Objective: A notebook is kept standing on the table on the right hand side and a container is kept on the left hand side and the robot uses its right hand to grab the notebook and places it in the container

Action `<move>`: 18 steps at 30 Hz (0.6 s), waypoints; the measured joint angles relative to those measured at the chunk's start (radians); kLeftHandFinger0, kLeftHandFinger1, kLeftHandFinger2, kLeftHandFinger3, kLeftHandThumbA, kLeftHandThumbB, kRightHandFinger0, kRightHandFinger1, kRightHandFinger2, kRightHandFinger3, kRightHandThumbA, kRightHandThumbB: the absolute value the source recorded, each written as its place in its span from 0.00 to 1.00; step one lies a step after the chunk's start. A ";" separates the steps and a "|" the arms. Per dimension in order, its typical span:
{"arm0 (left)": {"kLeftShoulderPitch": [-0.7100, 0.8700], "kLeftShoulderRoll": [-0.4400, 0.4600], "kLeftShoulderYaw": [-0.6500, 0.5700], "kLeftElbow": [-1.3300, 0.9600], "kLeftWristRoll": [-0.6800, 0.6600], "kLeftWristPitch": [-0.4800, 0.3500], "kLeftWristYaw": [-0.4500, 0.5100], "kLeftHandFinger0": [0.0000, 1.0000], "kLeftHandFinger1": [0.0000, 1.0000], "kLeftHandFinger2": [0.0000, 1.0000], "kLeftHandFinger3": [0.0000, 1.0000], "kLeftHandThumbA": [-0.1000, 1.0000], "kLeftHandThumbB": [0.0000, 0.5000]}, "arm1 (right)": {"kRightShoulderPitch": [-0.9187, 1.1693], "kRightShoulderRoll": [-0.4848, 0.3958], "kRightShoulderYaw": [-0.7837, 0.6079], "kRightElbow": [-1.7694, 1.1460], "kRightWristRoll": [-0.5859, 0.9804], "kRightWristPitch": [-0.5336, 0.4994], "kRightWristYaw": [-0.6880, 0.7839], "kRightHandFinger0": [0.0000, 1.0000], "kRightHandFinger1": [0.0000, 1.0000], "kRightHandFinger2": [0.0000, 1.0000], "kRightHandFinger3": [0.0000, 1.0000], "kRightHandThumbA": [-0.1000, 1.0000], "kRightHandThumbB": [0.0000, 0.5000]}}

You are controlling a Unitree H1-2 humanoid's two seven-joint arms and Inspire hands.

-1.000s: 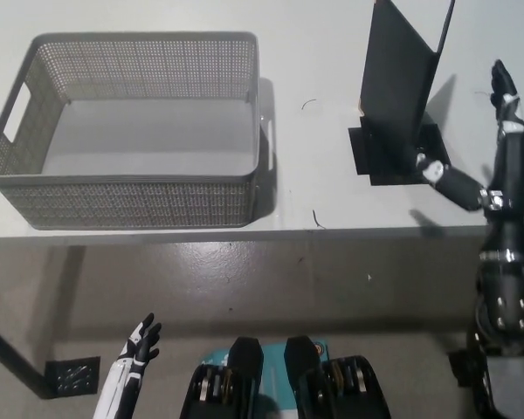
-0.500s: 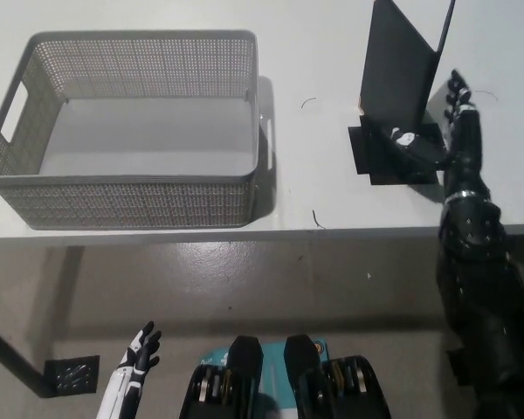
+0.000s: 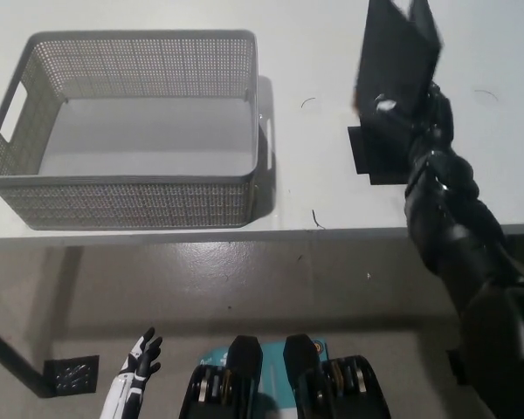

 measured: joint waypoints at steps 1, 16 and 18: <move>0.000 0.000 0.000 0.000 0.000 -0.001 0.000 1.00 1.00 1.00 1.00 1.00 0.67 | -0.004 0.004 -0.009 0.000 0.010 -0.005 -0.004 0.00 0.15 0.62 0.57 0.00 0.22; 0.017 0.000 0.000 0.011 0.004 -0.019 0.000 1.00 1.00 1.00 1.00 1.00 0.68 | -0.006 0.075 -0.035 -0.114 0.109 -0.045 -0.044 0.00 0.16 0.69 0.66 0.00 0.15; 0.020 0.000 0.000 0.011 0.004 -0.019 0.000 1.00 1.00 1.00 1.00 1.00 0.68 | 0.002 0.084 -0.039 -0.176 0.130 -0.041 -0.041 0.00 0.21 0.71 0.73 0.00 0.15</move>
